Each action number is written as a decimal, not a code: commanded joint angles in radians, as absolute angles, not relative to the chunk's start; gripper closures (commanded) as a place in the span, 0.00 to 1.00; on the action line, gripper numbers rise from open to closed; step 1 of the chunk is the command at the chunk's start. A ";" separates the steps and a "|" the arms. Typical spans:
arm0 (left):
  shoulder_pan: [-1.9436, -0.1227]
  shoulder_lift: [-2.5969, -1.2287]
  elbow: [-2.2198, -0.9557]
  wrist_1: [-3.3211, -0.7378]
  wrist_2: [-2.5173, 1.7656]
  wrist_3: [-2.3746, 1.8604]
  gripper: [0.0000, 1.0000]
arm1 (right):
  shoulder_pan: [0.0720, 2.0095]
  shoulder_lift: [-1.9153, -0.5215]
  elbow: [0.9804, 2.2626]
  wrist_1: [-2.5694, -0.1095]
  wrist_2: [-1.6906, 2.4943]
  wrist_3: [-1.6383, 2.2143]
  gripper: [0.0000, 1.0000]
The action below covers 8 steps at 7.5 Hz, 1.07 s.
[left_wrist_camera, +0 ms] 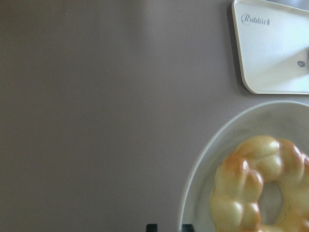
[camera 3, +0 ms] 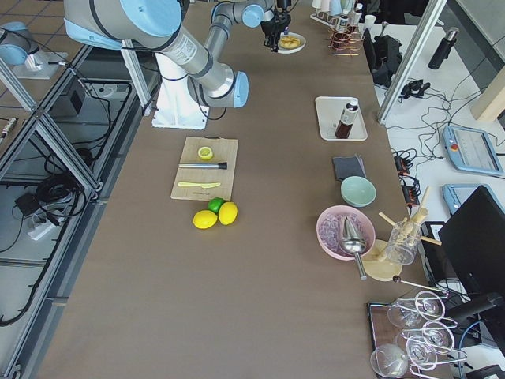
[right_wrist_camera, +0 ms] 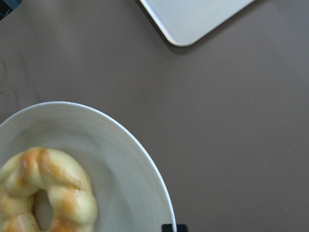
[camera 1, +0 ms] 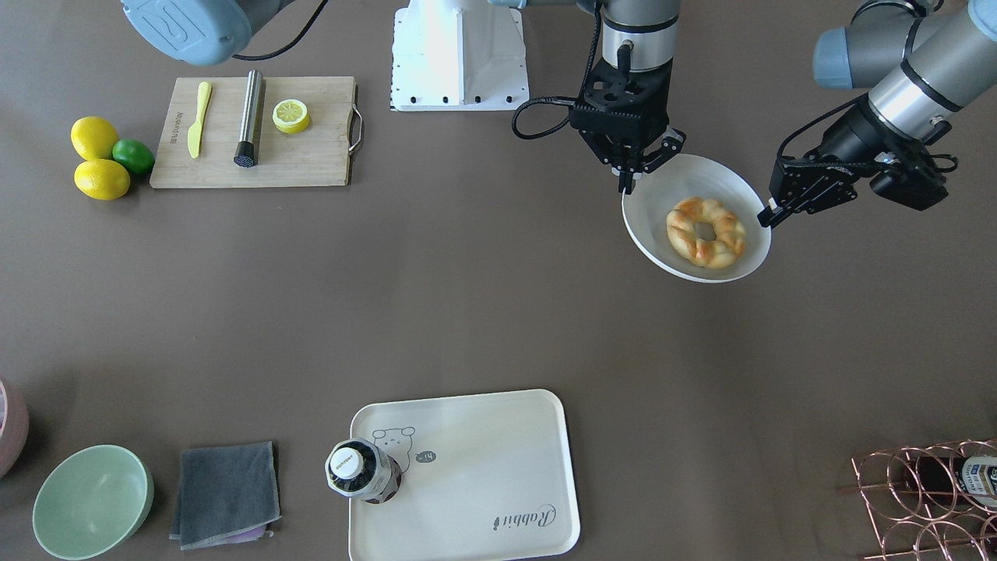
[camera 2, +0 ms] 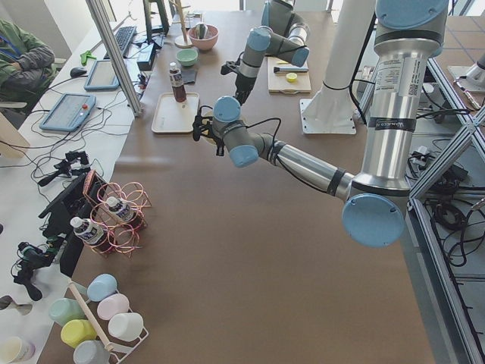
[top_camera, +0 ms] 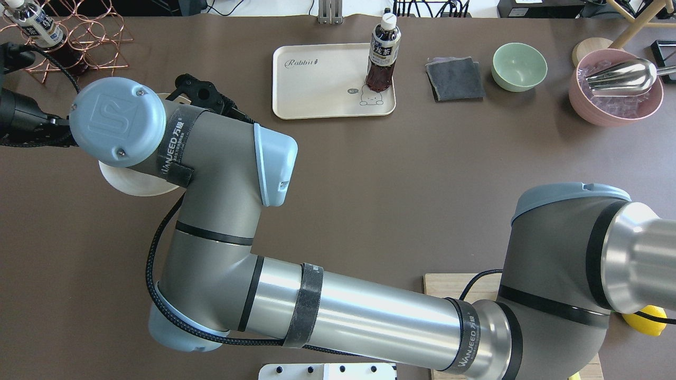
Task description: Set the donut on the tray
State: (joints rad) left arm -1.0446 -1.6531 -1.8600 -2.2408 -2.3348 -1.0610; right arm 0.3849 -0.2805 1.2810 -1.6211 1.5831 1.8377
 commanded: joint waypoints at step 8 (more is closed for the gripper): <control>-1.042 -1.658 -1.848 -2.237 -2.332 -1.065 1.00 | 0.414 -0.291 1.317 -1.620 1.611 1.761 0.00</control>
State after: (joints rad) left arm -1.0445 -1.6576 -1.8561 -2.2397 -2.3360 -1.0644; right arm 0.3980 -0.2870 1.2935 -1.6167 1.5899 1.7956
